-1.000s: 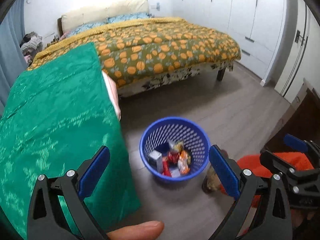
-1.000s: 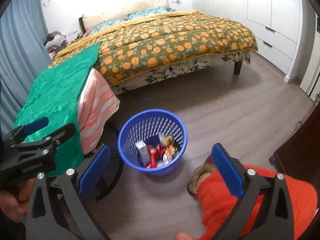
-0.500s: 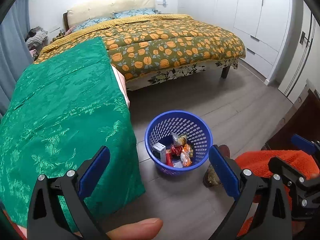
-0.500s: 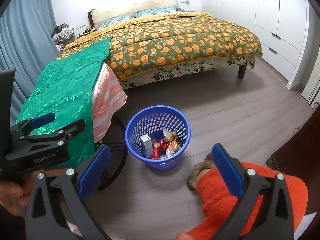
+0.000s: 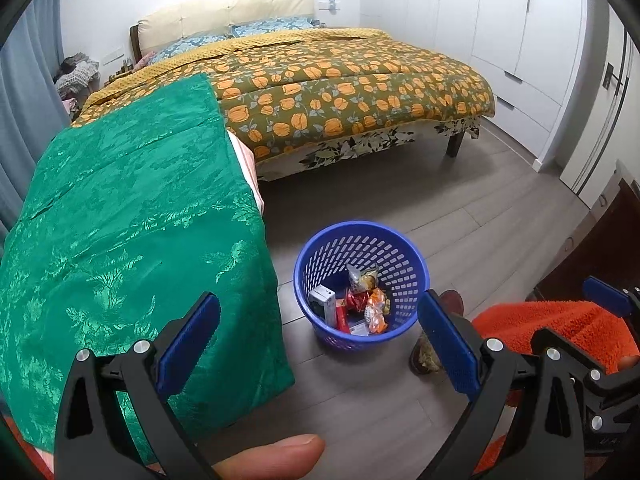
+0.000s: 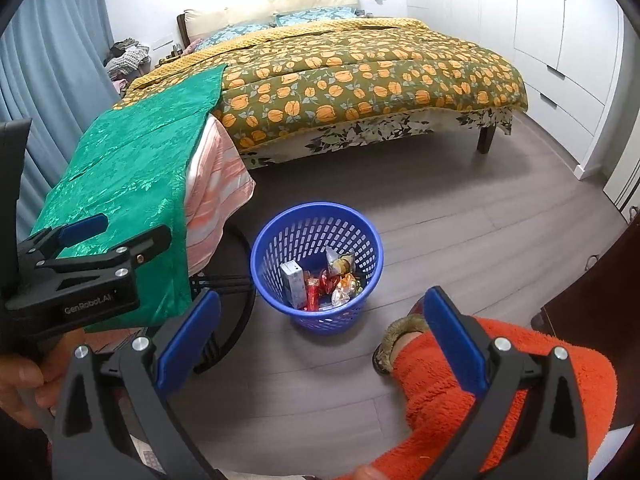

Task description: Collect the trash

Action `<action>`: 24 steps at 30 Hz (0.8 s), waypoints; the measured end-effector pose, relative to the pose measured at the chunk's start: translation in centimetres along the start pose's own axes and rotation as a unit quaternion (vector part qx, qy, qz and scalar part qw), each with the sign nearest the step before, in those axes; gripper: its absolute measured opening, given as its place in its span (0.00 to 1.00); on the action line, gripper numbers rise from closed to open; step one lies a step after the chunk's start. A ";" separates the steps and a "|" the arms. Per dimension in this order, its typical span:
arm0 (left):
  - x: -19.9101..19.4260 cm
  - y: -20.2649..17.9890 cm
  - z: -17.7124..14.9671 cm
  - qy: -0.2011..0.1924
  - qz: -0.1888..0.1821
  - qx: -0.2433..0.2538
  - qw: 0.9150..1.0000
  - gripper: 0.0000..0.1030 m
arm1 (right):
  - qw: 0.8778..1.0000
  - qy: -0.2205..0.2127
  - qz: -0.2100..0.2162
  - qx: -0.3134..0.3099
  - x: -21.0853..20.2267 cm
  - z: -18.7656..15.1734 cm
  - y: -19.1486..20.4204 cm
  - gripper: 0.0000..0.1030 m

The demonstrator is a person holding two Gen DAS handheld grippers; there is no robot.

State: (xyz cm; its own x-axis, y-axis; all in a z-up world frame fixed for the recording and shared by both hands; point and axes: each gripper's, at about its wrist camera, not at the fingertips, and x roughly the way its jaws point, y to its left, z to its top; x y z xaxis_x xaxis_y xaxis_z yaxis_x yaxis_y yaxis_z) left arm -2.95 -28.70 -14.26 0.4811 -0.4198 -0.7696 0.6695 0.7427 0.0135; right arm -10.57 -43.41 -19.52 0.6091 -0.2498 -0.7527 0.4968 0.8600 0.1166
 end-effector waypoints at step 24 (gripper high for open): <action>0.5 0.5 -0.1 0.006 0.000 -0.005 1.000 0.95 | 1.000 0.010 0.002 -0.005 0.3 -0.5 0.3 0.96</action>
State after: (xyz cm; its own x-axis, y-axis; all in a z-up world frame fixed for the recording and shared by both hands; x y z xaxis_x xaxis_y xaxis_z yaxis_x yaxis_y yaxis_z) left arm -2.41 -28.46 -14.70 0.4748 -0.4127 -0.7774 0.6634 0.7482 0.0080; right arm -10.52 -42.97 -20.05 0.5987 -0.2384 -0.7646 0.4885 0.8652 0.1127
